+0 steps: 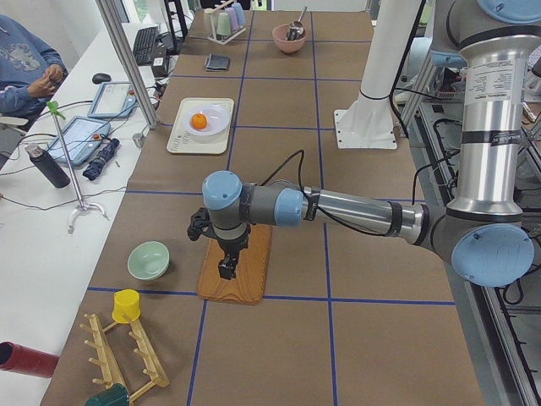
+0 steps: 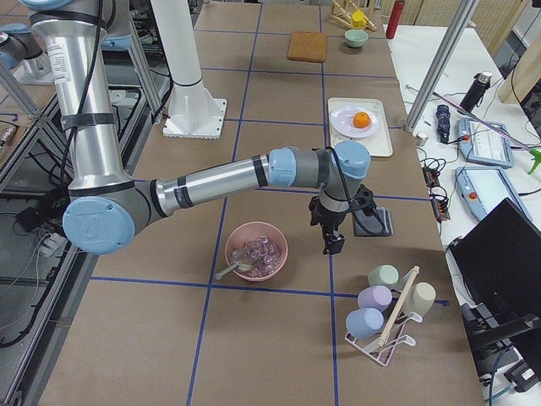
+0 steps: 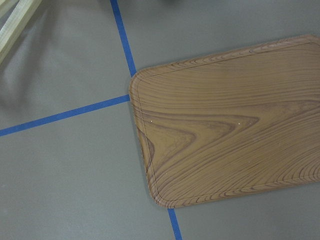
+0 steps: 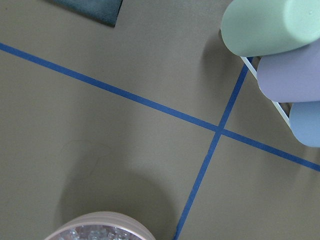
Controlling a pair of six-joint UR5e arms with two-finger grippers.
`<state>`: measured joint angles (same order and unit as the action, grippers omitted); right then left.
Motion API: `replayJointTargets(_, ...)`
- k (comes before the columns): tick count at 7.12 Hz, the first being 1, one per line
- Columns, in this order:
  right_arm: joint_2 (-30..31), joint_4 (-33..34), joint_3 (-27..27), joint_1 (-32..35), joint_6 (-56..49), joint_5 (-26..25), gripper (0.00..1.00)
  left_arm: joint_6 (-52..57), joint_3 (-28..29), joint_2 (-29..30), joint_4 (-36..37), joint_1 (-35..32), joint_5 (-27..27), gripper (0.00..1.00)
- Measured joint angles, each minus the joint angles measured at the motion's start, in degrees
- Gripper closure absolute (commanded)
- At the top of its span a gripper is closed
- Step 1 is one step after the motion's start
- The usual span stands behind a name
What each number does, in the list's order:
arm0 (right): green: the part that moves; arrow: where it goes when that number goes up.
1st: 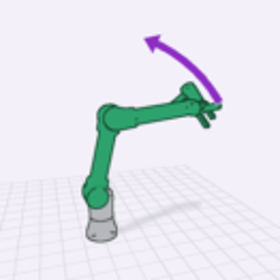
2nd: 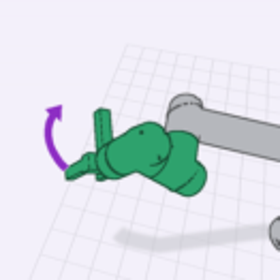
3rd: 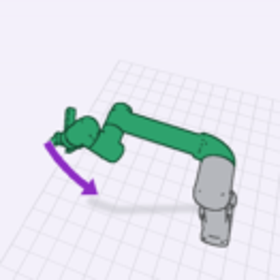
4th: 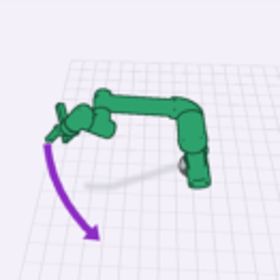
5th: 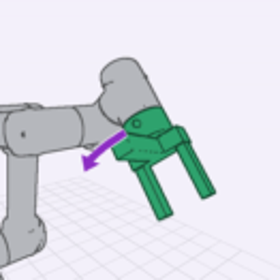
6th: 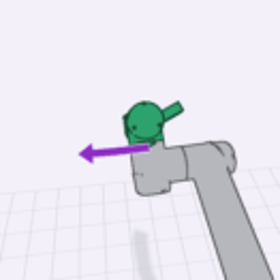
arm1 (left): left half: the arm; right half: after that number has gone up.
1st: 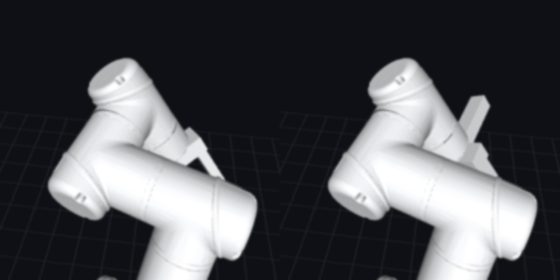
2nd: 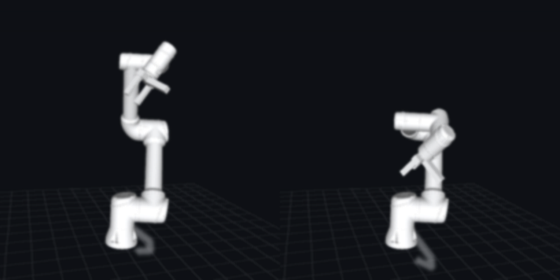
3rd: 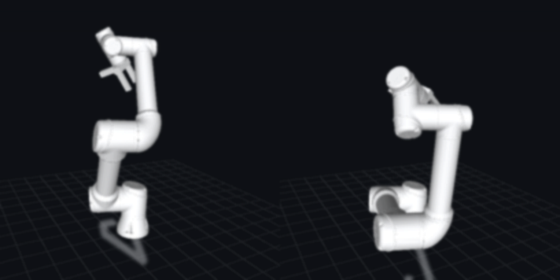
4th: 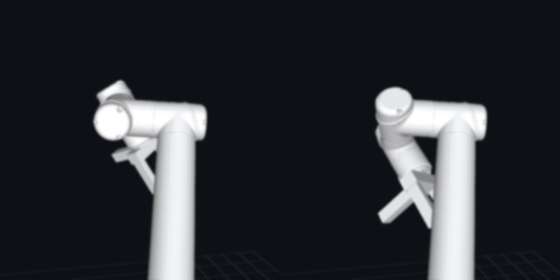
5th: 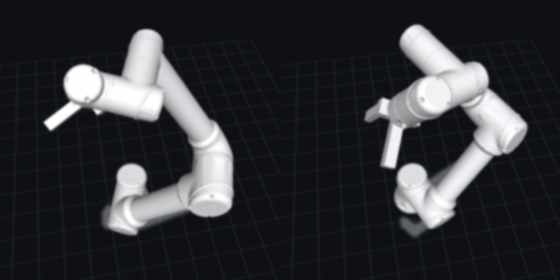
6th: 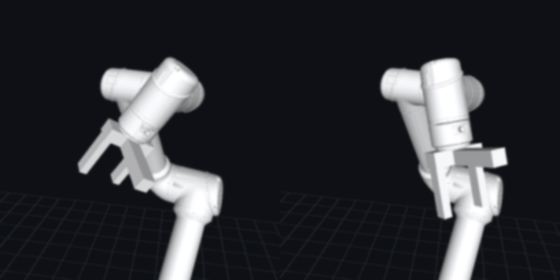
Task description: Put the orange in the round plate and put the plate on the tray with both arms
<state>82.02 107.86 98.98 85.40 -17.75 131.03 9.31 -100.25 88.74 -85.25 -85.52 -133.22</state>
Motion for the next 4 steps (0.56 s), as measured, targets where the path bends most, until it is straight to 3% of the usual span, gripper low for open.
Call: replayJointTargets(4,0.07,-0.33,-1.25,-0.92,0.06,-0.18,0.00,0.00,0.14,0.03,0.00,0.00,0.01,0.02)
